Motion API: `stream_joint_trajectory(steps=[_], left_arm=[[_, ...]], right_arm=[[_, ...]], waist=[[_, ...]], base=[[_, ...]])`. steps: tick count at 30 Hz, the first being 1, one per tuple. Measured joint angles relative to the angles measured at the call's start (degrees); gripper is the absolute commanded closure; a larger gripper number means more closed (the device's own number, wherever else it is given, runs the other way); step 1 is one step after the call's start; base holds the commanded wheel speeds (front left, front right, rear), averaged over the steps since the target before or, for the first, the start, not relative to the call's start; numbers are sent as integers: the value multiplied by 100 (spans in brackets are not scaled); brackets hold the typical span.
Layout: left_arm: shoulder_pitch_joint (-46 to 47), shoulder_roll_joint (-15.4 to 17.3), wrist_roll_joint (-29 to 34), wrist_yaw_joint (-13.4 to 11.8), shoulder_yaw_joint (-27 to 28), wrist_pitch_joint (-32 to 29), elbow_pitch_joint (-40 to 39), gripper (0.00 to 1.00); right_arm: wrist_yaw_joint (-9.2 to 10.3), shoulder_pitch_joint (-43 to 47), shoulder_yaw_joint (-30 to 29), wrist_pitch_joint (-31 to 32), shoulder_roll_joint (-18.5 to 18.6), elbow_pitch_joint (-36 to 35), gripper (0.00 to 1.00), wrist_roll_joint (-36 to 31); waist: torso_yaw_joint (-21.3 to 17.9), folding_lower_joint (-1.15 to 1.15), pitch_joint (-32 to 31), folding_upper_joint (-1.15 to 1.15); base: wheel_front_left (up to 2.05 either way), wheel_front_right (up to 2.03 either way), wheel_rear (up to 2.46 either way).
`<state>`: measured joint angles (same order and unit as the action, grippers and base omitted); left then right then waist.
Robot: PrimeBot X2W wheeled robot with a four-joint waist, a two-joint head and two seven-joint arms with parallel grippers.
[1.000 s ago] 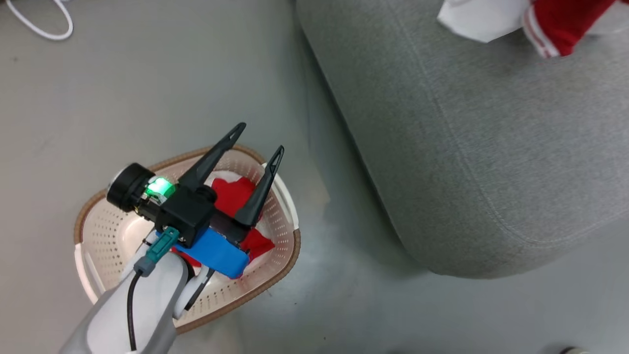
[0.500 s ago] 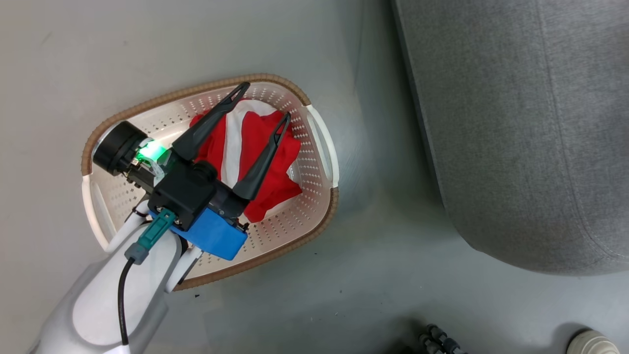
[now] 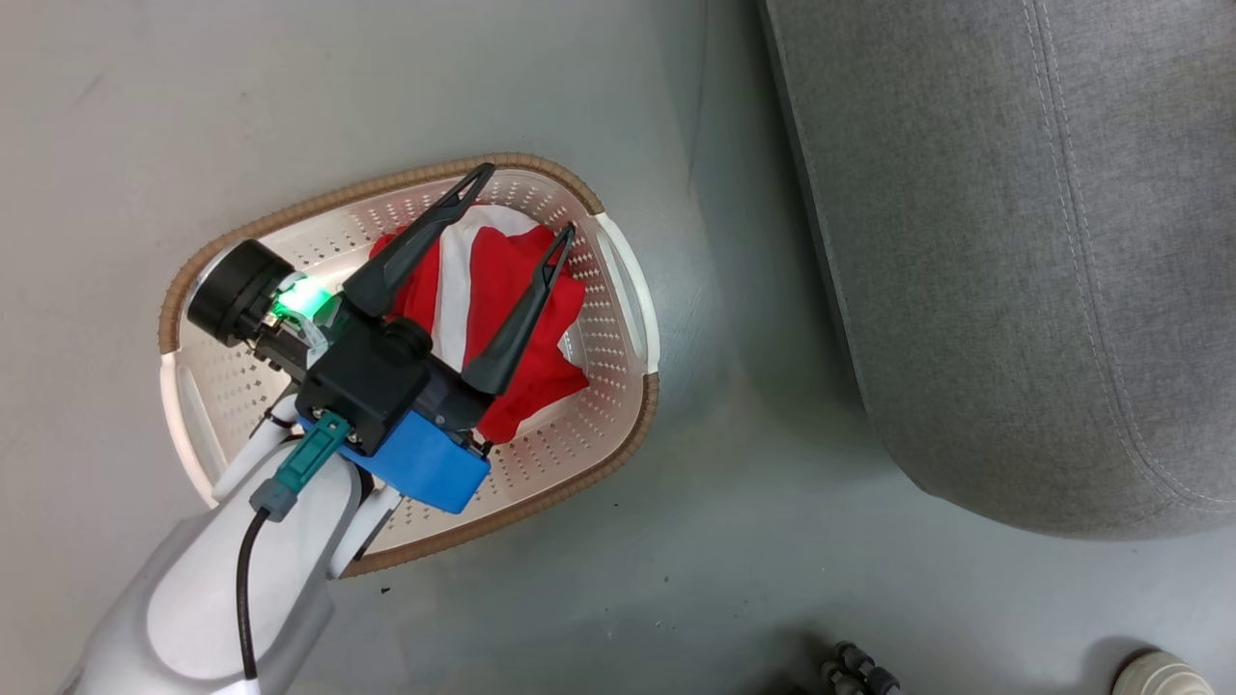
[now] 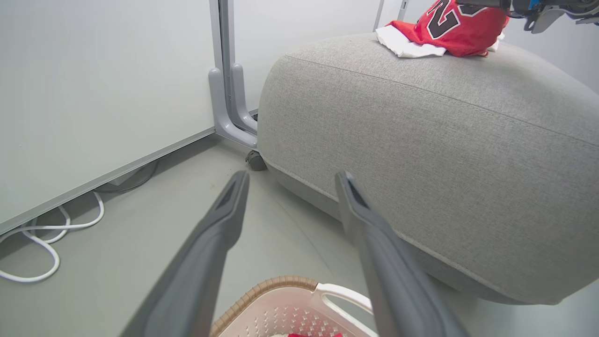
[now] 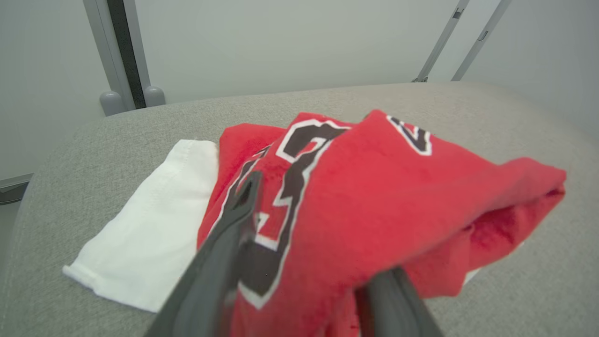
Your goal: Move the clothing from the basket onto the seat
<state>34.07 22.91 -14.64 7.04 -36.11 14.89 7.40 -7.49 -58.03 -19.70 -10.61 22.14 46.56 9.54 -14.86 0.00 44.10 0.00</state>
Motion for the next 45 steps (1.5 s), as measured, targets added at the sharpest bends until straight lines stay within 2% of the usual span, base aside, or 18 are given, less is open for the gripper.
stream_joint_trajectory(steps=[13,24,34,45], left_arm=[[0,-58,-51,-45,2,9,94,0],[-263,-532,-237,-44,244,10,304,0],[-1247,-1043,-388,4,836,11,649,0],[-2213,-1352,-314,16,1690,18,910,0]], right_arm=[[0,-3,1,-13,33,59,0,-63],[0,889,355,46,135,-263,0,-133],[0,2280,625,514,78,-1475,0,-25],[0,3916,939,896,-689,-3308,0,-73]], waist=[[48,0,-85,0],[204,0,-803,0],[413,1,-2018,0],[793,2,-3302,0]], base=[[0,0,0],[0,0,0],[0,0,0],[0,0,0]])
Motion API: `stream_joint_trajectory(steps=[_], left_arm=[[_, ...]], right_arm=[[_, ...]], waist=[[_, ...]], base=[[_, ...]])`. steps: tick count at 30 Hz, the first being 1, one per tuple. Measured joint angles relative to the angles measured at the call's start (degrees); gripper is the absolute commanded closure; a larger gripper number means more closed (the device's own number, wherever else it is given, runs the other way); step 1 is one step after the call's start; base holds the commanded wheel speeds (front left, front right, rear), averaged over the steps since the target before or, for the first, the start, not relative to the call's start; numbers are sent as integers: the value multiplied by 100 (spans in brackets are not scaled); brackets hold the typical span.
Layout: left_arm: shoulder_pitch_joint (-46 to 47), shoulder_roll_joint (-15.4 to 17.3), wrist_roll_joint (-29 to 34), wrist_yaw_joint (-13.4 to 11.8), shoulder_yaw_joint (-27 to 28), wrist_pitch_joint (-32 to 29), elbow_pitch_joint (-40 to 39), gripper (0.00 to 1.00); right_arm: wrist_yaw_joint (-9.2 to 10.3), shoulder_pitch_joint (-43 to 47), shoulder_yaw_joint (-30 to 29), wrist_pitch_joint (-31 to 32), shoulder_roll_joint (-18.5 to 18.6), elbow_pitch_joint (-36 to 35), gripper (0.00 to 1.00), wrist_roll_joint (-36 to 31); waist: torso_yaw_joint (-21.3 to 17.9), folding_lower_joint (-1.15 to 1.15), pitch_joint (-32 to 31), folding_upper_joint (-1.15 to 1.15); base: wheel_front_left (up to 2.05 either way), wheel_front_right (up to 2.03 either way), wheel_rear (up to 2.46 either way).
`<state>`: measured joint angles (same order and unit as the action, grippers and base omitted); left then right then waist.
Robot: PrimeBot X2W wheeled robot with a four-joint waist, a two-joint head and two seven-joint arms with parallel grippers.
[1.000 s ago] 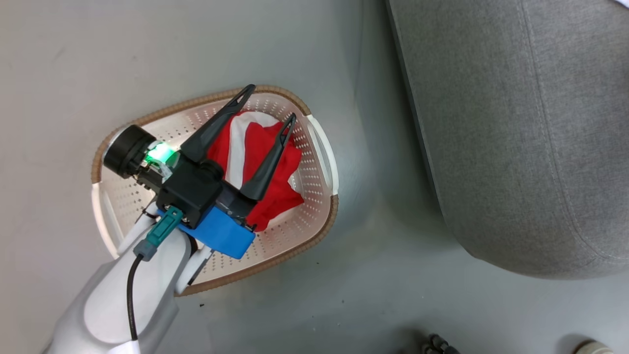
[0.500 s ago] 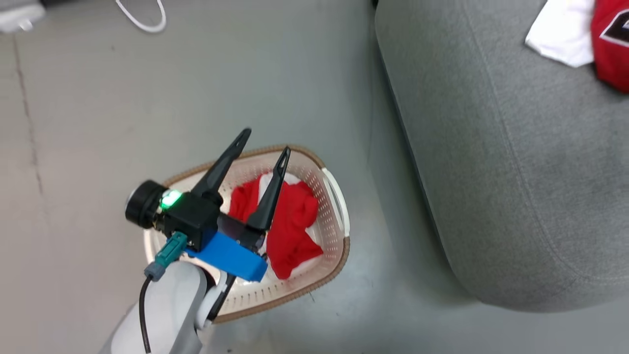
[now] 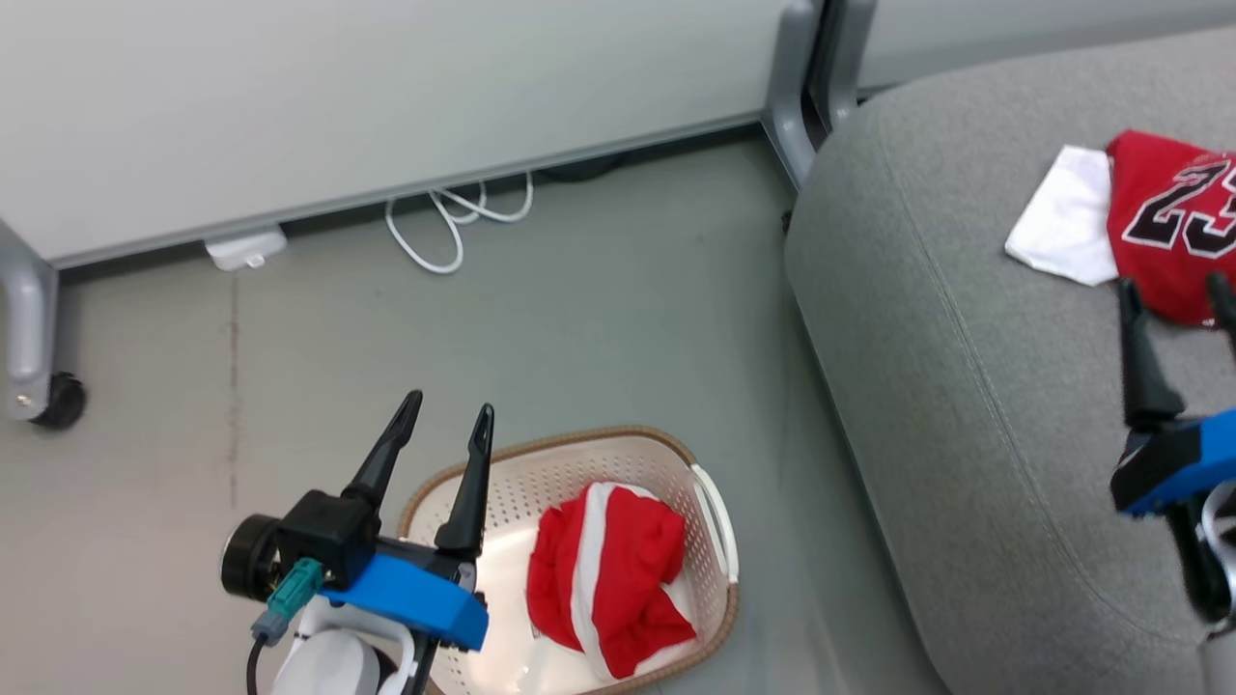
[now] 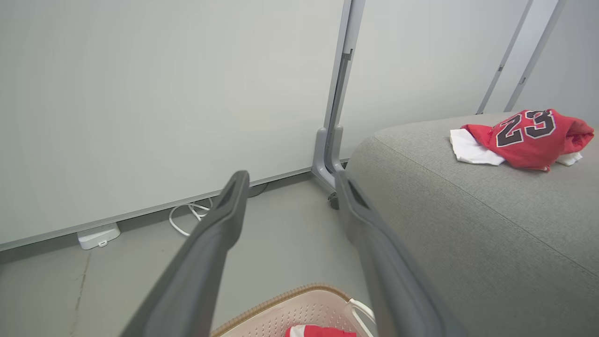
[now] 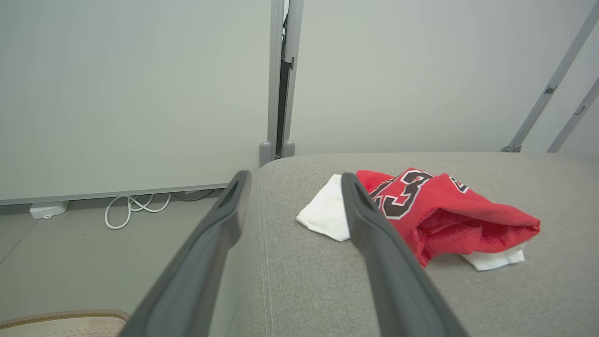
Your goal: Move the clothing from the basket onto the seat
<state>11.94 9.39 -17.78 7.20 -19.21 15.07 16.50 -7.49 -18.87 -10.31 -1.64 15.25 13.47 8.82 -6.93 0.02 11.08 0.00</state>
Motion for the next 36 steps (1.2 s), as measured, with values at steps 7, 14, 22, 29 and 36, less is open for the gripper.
stream_joint_trajectory(steps=[7,14,22,29,36], left_arm=[[-376,-177,100,16,482,0,66,0],[-630,-268,178,18,873,0,149,0],[-846,-368,226,18,1199,0,220,0],[-957,-397,274,18,1402,0,211,0],[-978,-407,288,18,1467,0,182,0]], right_arm=[[0,739,252,5,-341,-510,0,16],[0,1227,489,24,-580,-942,0,-74],[0,1660,642,-26,-846,-1100,0,-141],[0,1792,760,-32,-977,-1099,0,-141],[0,1792,789,-37,-1024,-1096,0,-144]], waist=[[409,0,-455,0],[781,0,-691,0],[1025,-1,-893,0],[1079,-1,-963,0],[1069,-2,-938,0]], base=[[0,0,0],[0,0,0],[0,0,0],[0,0,0],[0,0,0]])
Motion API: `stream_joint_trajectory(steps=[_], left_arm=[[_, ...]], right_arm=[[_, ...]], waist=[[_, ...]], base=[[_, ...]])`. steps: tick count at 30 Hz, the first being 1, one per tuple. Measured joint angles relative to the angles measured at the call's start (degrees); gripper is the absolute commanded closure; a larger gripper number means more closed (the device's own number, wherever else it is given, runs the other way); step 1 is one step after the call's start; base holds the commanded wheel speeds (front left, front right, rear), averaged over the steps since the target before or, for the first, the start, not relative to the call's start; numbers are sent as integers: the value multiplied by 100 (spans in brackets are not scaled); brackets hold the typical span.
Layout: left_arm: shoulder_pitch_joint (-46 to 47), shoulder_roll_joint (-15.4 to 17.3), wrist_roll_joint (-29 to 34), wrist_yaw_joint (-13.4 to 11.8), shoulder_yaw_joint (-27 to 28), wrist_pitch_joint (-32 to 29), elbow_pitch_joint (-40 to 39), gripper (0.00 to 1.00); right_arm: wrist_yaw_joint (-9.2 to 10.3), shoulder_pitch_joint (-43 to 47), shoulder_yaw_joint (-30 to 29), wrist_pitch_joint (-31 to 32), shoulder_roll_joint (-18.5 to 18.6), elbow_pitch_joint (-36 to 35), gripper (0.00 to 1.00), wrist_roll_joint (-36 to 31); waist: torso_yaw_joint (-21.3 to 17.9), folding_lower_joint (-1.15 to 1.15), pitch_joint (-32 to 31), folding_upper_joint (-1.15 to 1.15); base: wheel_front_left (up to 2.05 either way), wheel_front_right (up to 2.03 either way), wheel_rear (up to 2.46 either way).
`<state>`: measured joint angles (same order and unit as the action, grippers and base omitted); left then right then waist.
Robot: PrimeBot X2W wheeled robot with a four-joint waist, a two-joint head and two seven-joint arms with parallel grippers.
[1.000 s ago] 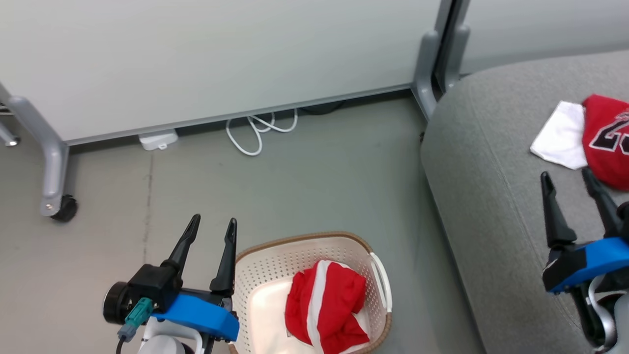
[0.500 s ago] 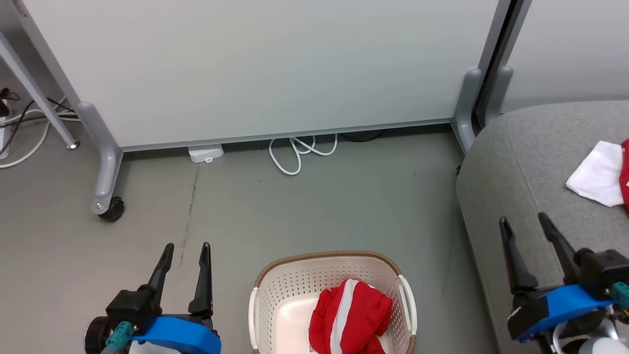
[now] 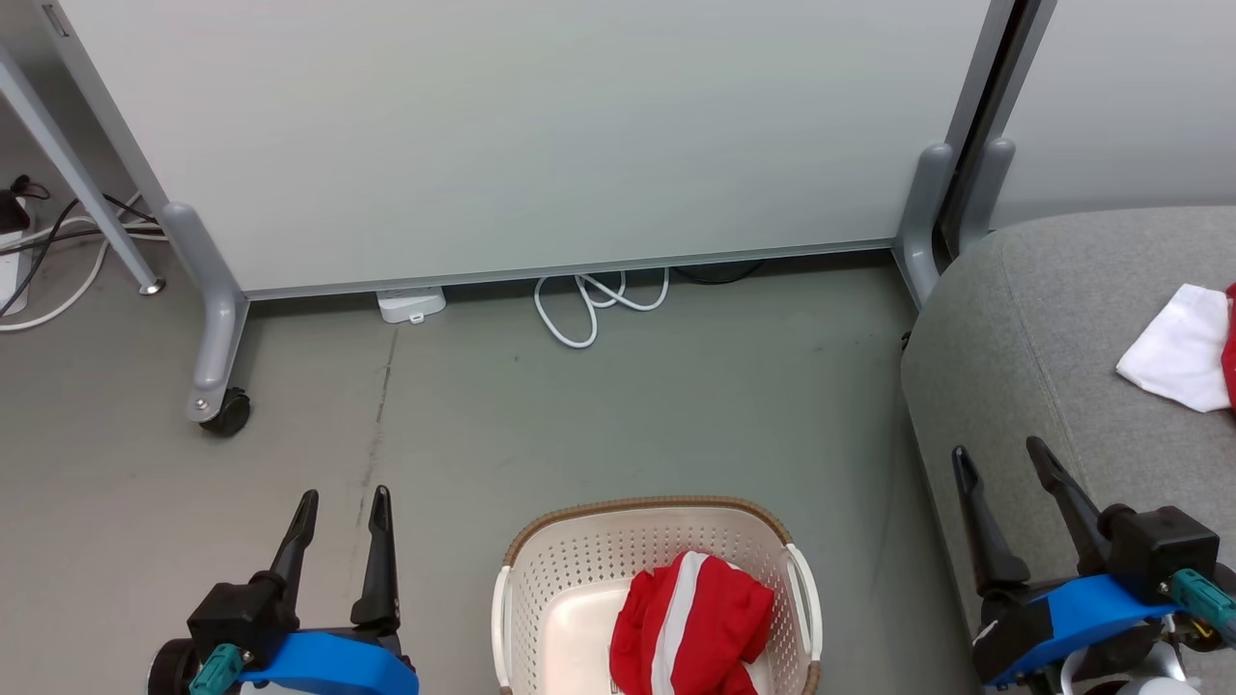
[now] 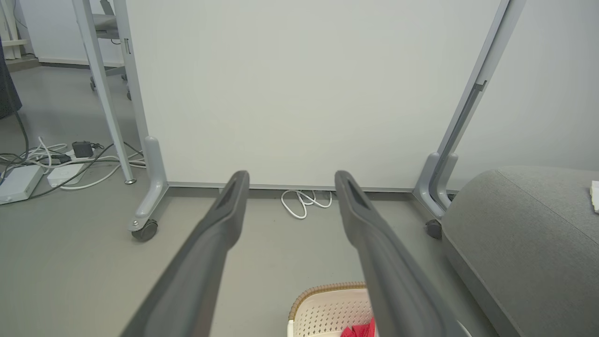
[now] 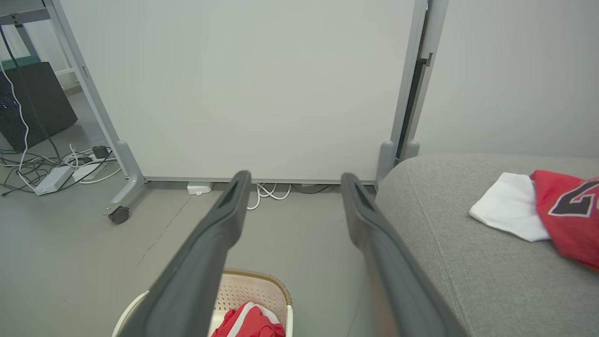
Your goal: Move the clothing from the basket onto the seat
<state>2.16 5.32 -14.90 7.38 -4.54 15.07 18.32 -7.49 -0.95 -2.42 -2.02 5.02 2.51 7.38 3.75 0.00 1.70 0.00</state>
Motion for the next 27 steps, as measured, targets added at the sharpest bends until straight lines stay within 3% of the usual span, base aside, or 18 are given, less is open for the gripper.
stream_joint_trajectory(steps=[17,27], left_arm=[[70,-5,25,0,-65,0,-35,0],[481,27,37,0,-210,-1,-79,0]], right_arm=[[0,-141,82,-64,-25,118,0,34],[0,-734,367,-89,30,-46,0,19]], waist=[[-71,0,315,0],[-341,-1,1045,0]], base=[[0,0,0],[0,0,0]])
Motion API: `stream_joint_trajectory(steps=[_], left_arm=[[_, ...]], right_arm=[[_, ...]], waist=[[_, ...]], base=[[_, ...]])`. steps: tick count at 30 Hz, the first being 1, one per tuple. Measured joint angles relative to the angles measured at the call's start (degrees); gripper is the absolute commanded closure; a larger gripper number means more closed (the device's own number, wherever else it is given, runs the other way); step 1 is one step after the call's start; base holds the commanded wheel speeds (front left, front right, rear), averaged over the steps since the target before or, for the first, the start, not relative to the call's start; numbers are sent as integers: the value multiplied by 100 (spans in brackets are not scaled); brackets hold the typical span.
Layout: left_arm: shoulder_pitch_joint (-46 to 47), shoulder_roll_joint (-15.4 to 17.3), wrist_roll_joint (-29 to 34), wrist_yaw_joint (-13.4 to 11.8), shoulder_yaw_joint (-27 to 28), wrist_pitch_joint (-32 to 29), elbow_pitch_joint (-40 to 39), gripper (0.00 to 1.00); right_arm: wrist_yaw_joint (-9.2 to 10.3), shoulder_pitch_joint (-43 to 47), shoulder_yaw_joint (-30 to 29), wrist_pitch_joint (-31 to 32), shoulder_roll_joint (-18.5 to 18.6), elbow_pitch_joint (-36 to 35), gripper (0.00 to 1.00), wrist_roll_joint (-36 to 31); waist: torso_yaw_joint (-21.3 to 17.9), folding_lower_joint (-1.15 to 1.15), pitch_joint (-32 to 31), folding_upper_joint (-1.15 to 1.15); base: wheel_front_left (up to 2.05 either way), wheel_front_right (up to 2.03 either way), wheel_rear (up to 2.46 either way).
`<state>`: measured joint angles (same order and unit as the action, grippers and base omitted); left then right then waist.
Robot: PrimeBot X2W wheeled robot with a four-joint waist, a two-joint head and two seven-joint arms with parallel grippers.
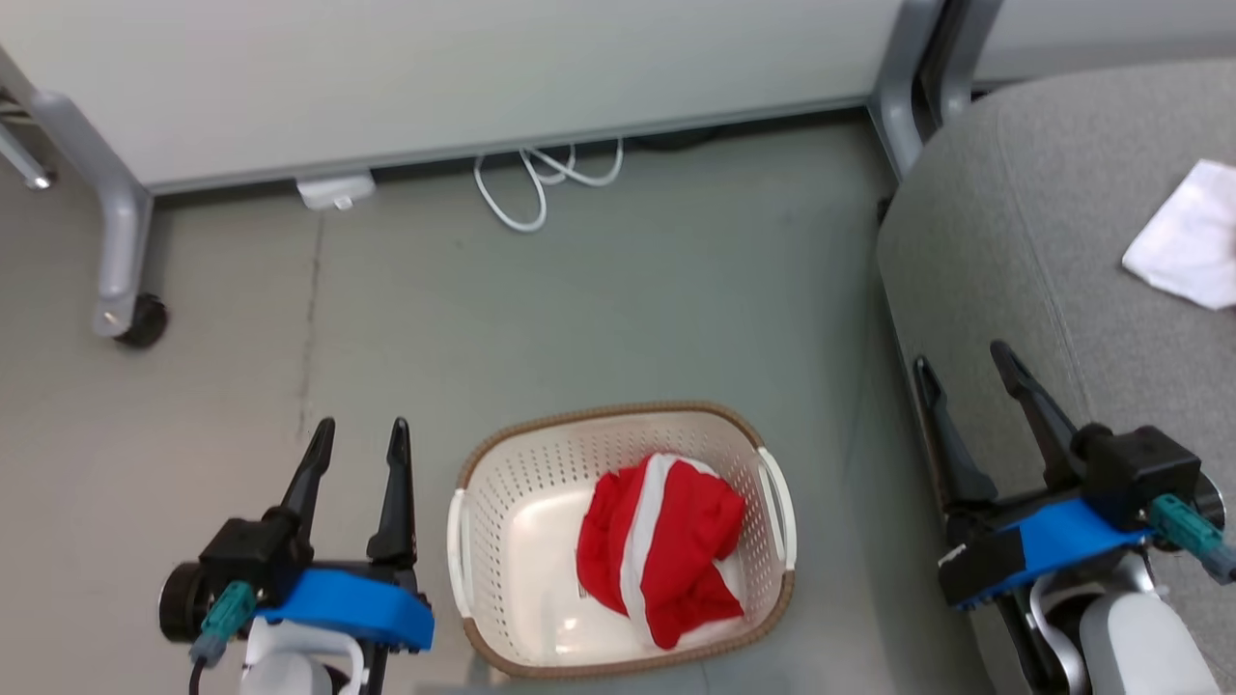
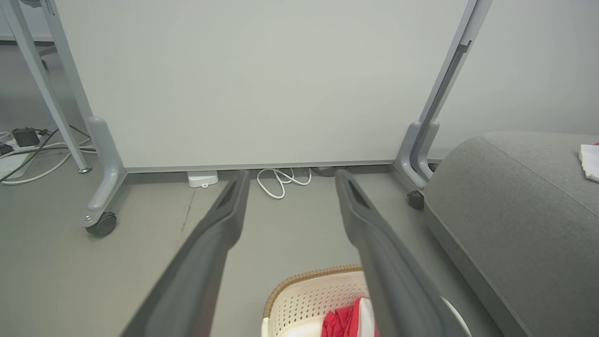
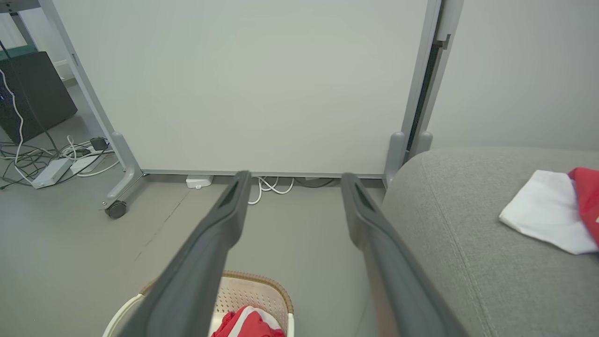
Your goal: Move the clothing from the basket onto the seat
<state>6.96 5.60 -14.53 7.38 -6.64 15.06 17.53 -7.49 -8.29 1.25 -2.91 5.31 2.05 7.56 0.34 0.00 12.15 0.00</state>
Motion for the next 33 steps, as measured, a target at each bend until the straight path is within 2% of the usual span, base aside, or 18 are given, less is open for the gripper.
stream_joint_trajectory(steps=[9,24,33], left_arm=[[860,103,-3,0,-575,1,341,0],[2125,353,-197,1,-1724,0,1611,0],[2816,379,-316,1,-2420,1,2317,0]], right_arm=[[0,-734,308,-99,9,-124,0,-33],[0,-1650,843,-430,-156,-115,0,-35],[0,-1804,938,-593,-213,-141,0,-27]], waist=[[-415,-1,1010,0],[-1304,-1,2508,0],[-1531,0,3246,0]], base=[[0,0,0],[0,0,0],[0,0,0]])
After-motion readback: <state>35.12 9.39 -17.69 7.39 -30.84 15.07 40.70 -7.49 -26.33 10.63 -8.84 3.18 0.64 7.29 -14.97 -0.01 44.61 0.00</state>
